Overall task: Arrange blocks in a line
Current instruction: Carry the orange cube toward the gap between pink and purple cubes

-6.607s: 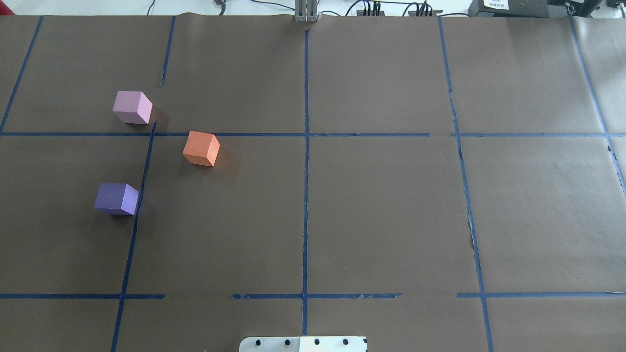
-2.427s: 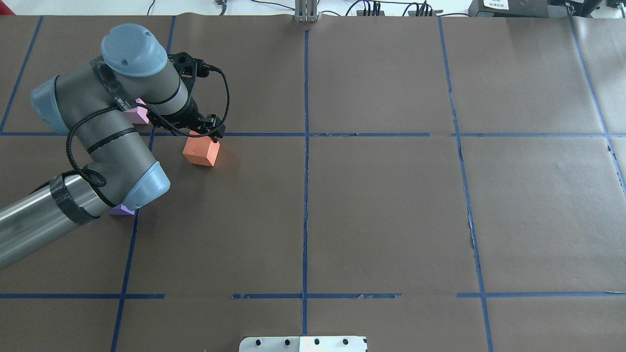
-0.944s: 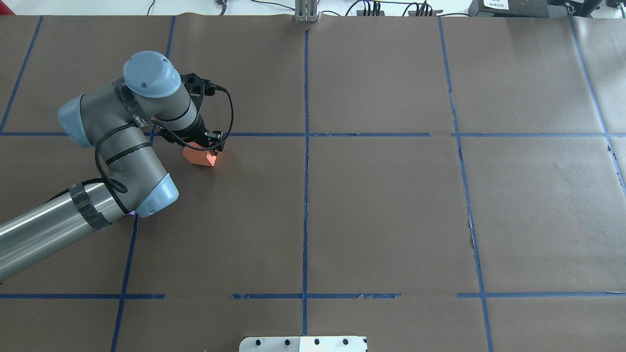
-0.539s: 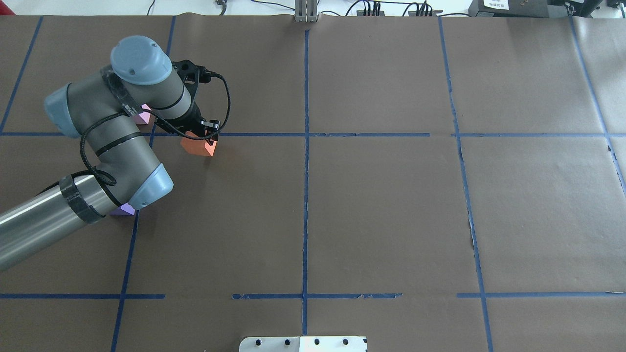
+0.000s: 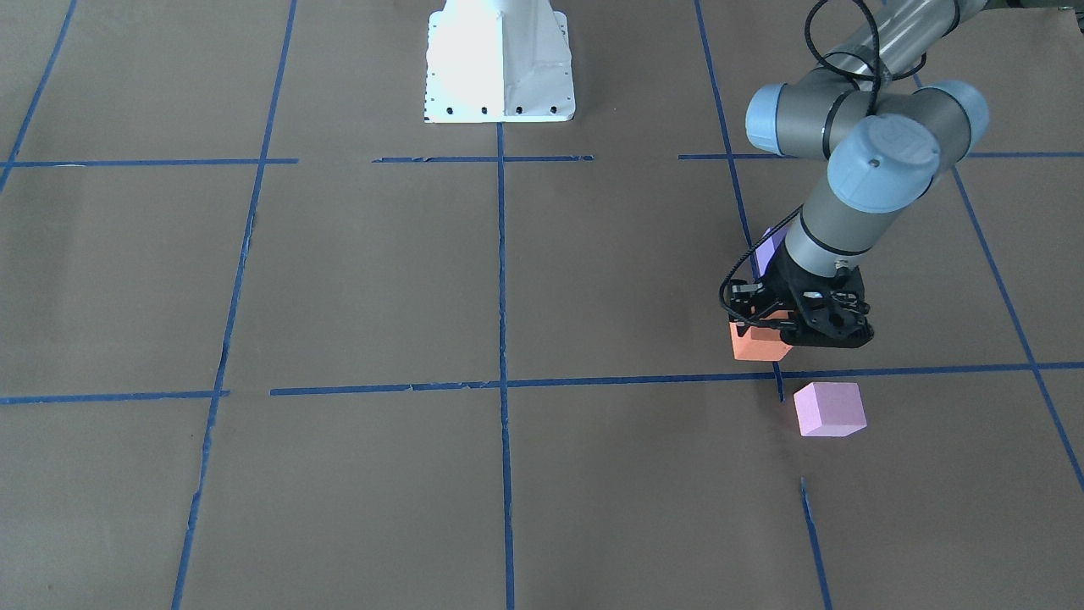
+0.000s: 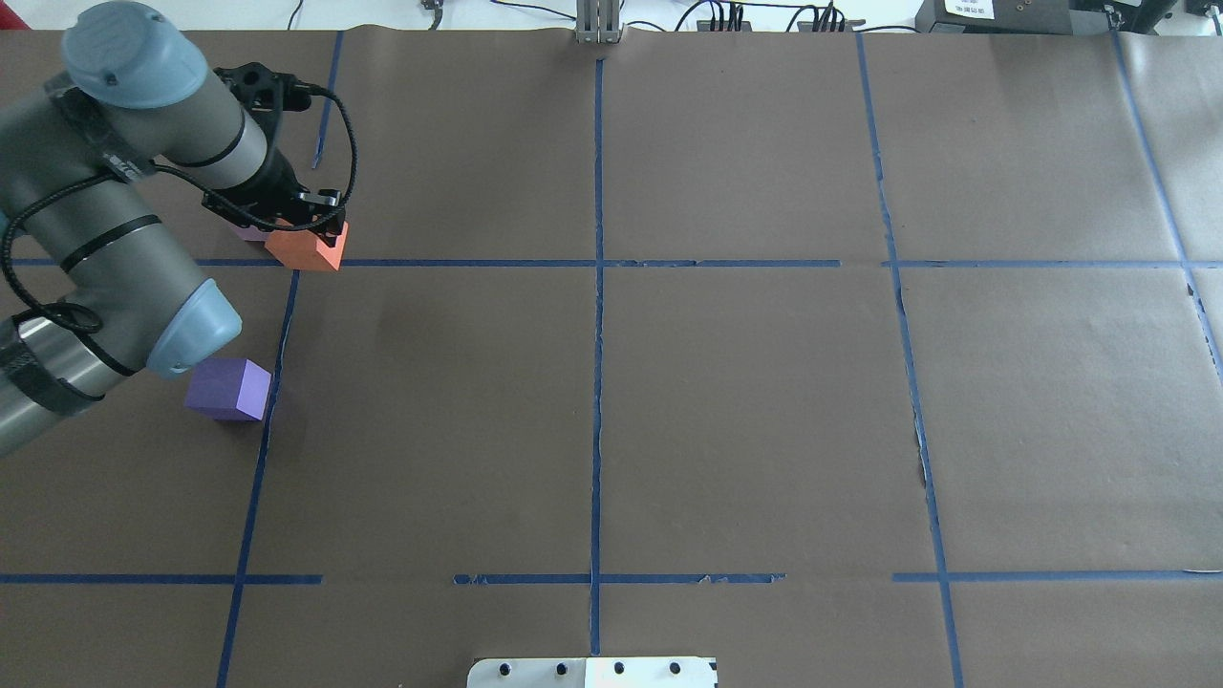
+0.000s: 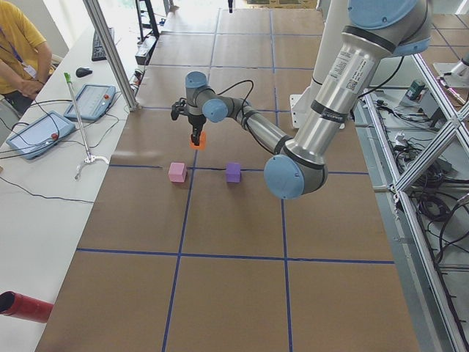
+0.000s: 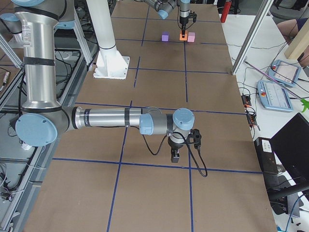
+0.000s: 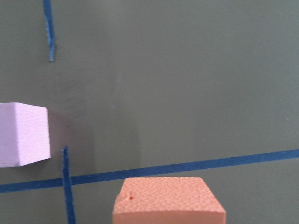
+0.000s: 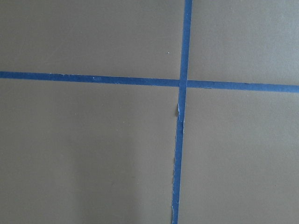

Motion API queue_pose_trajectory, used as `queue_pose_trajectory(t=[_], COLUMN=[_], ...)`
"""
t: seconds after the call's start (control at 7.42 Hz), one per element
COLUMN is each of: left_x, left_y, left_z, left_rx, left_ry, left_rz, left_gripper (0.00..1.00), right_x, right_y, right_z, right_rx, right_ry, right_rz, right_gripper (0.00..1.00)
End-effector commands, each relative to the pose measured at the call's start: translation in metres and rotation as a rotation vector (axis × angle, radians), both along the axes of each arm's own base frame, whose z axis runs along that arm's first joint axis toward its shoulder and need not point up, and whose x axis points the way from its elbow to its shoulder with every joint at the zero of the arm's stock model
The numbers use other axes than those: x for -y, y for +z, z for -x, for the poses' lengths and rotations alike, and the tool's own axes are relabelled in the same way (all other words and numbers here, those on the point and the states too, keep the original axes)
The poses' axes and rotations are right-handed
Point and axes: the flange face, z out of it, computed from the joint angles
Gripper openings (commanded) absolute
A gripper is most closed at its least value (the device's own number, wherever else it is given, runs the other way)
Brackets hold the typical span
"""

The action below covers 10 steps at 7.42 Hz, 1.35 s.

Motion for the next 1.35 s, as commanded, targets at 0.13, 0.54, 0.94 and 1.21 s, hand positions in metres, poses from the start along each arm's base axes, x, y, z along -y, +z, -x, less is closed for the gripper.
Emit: queue_pose_trajectory(t=[0.13, 0.54, 0.94, 1.21], left_x=[-0.006, -0.005, 0.003, 0.0], left_y=[0.068, 0.079, 0.106, 0.118], left_z=[0.051, 0.038, 0.03, 0.016], left_rx=[0.006, -0.026, -0.026, -0.036], left_ry=[-0.026, 0.012, 0.014, 0.031], left_rz=[0.12, 0.146, 0.147, 0.138], left_gripper=[0.22, 0.22, 0.23, 0.23], right_x=[0.0, 0.0, 0.0, 0.0], right_y=[0.0, 0.0, 0.0, 0.0], right_z=[0.0, 0.0, 0.0, 0.0], right_rx=[0.0, 0.0, 0.0, 0.0], right_ry=[0.0, 0.0, 0.0, 0.0], right_rz=[0.001, -0.001, 0.001, 0.001], right_gripper=[1.0, 1.0, 1.0, 1.0])
